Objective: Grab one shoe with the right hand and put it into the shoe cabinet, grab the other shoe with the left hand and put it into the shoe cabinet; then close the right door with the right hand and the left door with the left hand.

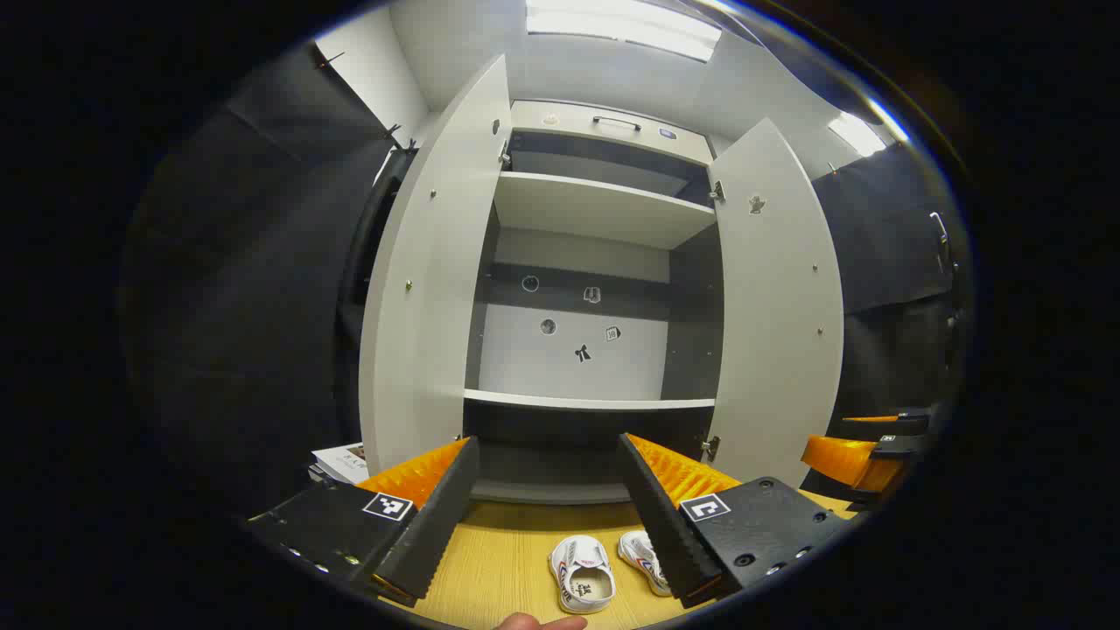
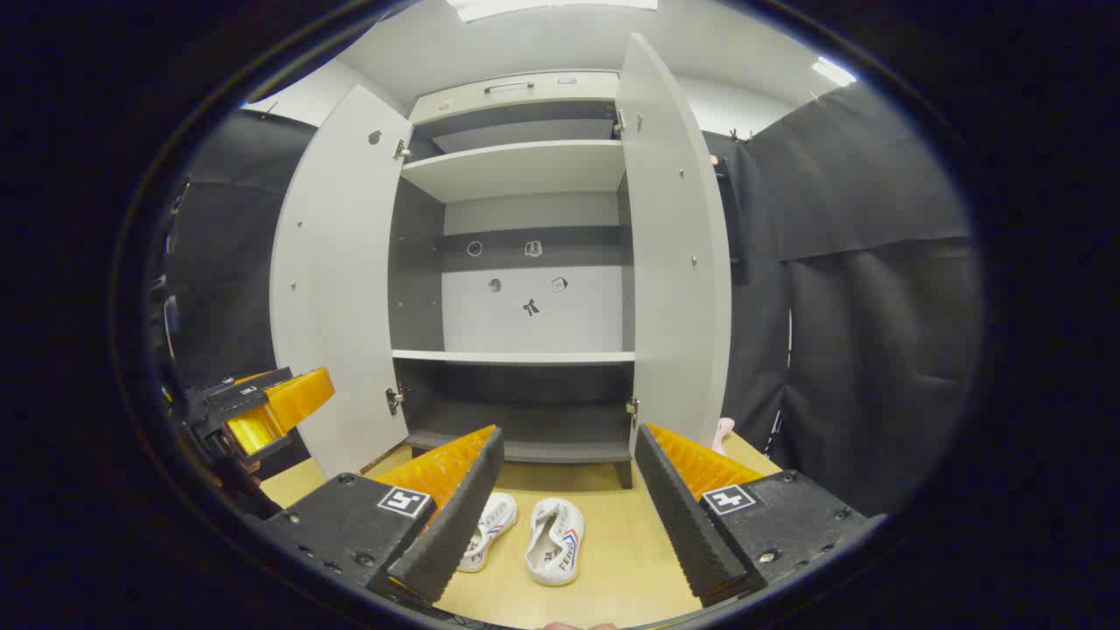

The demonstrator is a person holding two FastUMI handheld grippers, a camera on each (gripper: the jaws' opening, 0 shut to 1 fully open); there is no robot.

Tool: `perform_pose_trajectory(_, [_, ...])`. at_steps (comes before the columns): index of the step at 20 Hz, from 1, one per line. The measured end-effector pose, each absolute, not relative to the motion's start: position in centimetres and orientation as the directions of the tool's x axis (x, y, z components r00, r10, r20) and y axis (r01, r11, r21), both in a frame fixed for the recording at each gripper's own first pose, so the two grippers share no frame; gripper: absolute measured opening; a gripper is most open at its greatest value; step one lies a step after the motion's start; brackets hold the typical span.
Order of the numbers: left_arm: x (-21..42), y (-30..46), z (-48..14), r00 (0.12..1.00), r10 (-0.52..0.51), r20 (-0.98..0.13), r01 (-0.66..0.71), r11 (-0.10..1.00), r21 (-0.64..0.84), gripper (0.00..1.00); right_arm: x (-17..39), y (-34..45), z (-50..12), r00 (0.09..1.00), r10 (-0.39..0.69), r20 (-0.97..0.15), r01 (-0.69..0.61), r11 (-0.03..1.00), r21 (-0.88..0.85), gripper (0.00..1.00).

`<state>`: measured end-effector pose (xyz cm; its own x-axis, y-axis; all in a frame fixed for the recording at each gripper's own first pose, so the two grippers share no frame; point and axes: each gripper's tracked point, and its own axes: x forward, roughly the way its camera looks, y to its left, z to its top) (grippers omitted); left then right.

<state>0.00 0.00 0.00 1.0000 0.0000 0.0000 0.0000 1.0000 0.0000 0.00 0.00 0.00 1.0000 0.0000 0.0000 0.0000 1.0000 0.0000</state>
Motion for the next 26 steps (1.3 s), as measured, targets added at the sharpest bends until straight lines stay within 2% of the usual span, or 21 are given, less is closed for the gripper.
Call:
perform_pose_trajectory(4, [0.0, -0.2, -0.3, 1.000, 0.000, -0.007, 0.000, 1.000, 0.002, 0.95, -0.1, -0.2, 0.4, 1.000, -0.006, 0.015, 0.006, 1.000, 0.001, 0.94])
perform_pose_trajectory(5, [0.1, -0.2, -0.3, 1.000, -0.001, -0.011, 0.002, 1.000, 0.003, 0.95, -0.2, -0.2, 0.4, 1.000, -0.007, 0.015, 0.007, 1.000, 0.000, 0.98])
perform_pose_trajectory(6, [0.1, -0.2, -0.3, 1.000, 0.000, -0.011, 0.000, 1.000, 0.006, 0.95, -0.2, -0.2, 0.4, 1.000, -0.007, 0.013, 0.007, 1.000, -0.001, 0.94])
perform_pose_trajectory(9, [-0.1, -0.1, -0.2, 1.000, 0.002, -0.007, -0.002, 1.000, 0.017, 0.95, -0.4, -0.4, 0.9, 1.000, -0.013, 0.020, 0.014, 1.000, -0.009, 0.94])
perform_pose_trajectory(10, [-0.1, -0.1, -0.1, 1.000, 0.002, -0.005, -0.002, 1.000, 0.019, 0.95, -0.5, -0.3, 0.9, 1.000, -0.013, 0.022, 0.013, 1.000, -0.012, 0.98])
perform_pose_trajectory(11, [-0.1, -0.1, -0.1, 1.000, 0.001, -0.005, -0.001, 1.000, 0.019, 0.95, -0.5, -0.2, 1.0, 1.000, -0.011, 0.023, 0.011, 1.000, -0.013, 0.94])
perform_pose_trajectory(15, [-0.1, -0.2, -0.1, 1.000, 0.000, -0.009, 0.000, 1.000, 0.023, 0.95, -0.7, 0.0, 0.8, 1.000, -0.003, 0.018, 0.003, 1.000, -0.014, 0.94])
perform_pose_trajectory(16, [-0.2, -0.3, -0.1, 1.000, -0.001, -0.010, 0.001, 1.000, 0.024, 0.95, -0.7, 0.0, 0.5, 1.000, -0.003, 0.013, 0.003, 1.000, -0.013, 0.98])
perform_pose_trajectory(17, [-0.2, -0.3, -0.1, 1.000, 0.000, -0.010, 0.001, 1.000, 0.026, 0.95, -0.8, 0.1, 0.5, 1.000, -0.001, 0.010, 0.001, 1.000, -0.012, 0.98])
perform_pose_trajectory(18, [-0.3, -0.2, -0.2, 1.000, 0.001, -0.011, 0.000, 1.000, 0.027, 0.95, -0.7, 0.1, 0.3, 1.000, -0.001, 0.005, 0.001, 1.000, -0.009, 0.94])
perform_pose_trajectory(23, [-0.3, -0.1, -0.4, 1.000, 0.006, -0.016, -0.005, 1.000, 0.028, 0.95, -0.5, 0.1, -0.4, 1.000, 0.001, -0.009, -0.001, 1.000, -0.003, 0.94])
perform_pose_trajectory(24, [-0.3, 0.0, -0.3, 1.000, 0.008, -0.015, -0.008, 1.000, 0.027, 0.95, -0.2, 0.3, -0.9, 1.000, 0.006, -0.020, -0.006, 1.000, -0.005, 0.98])
perform_pose_trajectory(26, [-0.3, 0.2, -0.3, 1.000, 0.012, -0.014, -0.012, 0.999, 0.030, 0.95, 0.6, 0.9, -2.2, 0.999, 0.026, -0.046, -0.025, 1.000, 0.001, 0.98])
